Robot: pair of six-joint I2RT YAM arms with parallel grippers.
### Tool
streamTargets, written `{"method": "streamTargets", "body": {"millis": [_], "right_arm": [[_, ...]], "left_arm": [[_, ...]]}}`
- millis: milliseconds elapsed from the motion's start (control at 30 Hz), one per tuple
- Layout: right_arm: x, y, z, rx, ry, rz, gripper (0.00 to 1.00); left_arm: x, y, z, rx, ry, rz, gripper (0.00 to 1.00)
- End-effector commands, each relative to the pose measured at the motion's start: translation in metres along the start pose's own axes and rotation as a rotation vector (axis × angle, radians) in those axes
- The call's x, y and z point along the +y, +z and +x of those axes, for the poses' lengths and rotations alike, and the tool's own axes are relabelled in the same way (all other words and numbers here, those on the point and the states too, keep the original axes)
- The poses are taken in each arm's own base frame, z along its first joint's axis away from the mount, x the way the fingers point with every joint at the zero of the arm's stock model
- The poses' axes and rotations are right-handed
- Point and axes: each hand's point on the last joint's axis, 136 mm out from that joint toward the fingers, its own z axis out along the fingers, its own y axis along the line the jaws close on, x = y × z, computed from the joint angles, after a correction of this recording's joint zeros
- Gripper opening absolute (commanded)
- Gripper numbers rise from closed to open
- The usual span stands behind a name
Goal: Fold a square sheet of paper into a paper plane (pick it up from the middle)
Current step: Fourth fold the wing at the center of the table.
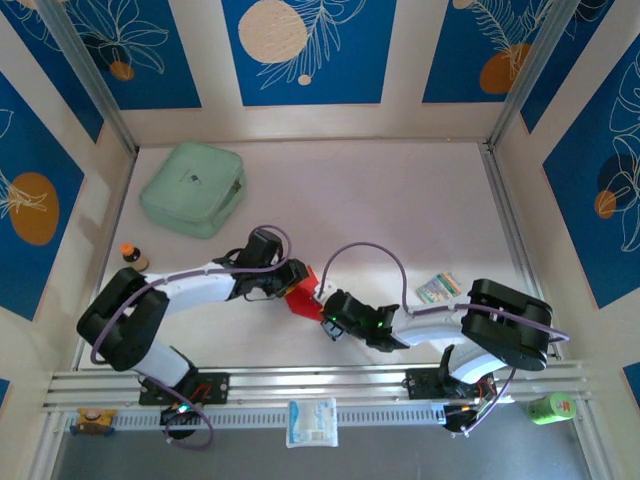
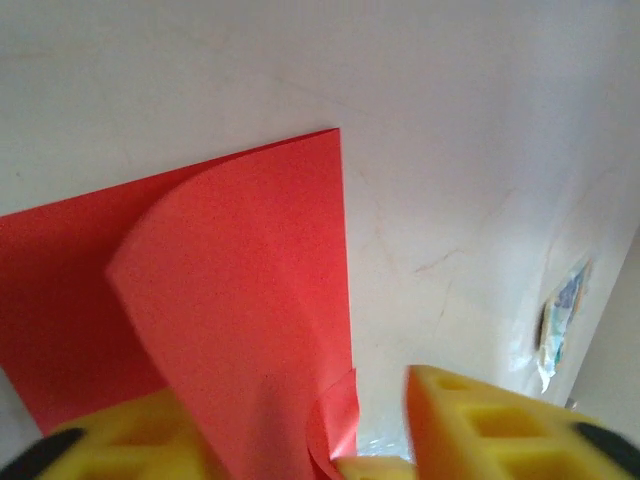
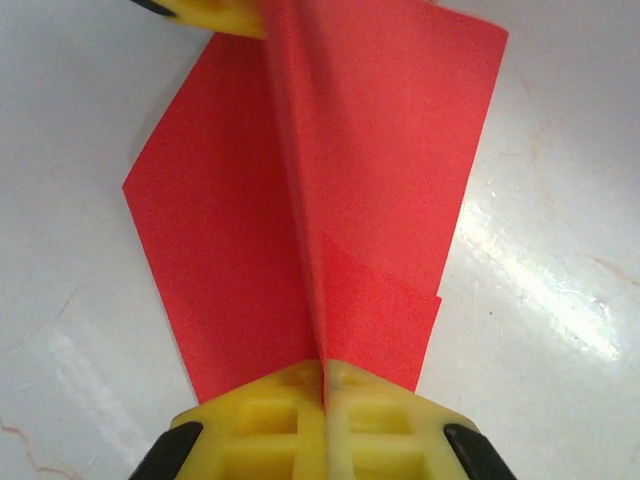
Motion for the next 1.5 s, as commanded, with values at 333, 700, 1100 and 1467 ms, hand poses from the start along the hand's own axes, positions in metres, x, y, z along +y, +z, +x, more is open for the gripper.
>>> {"method": "streamTargets", "body": {"millis": [333, 700, 1100, 1467], "right_arm": [[0.006, 0.013, 0.004, 0.116, 0.402, -0.215, 0.03], [0.004, 0.018, 0.009, 0.153, 0.571, -0.277, 0.03], [0.004, 0.018, 0.011, 0.182, 0.598, -0.296, 0.06], [0.012, 0.015, 0.001, 0.196, 0.614, -0.357, 0.11]], "left_arm": [[0.0, -0.034, -0.01, -0.11, 0.024, -0.003, 0.61], [-0.013, -0.012, -0.001, -0.031, 0.008, 0.104, 0.09], [-0.013, 0.018, 0.002, 0.009, -0.005, 0.132, 0.03], [0.001, 0.022, 0.004, 0.011, 0.001, 0.074, 0.03]]}}
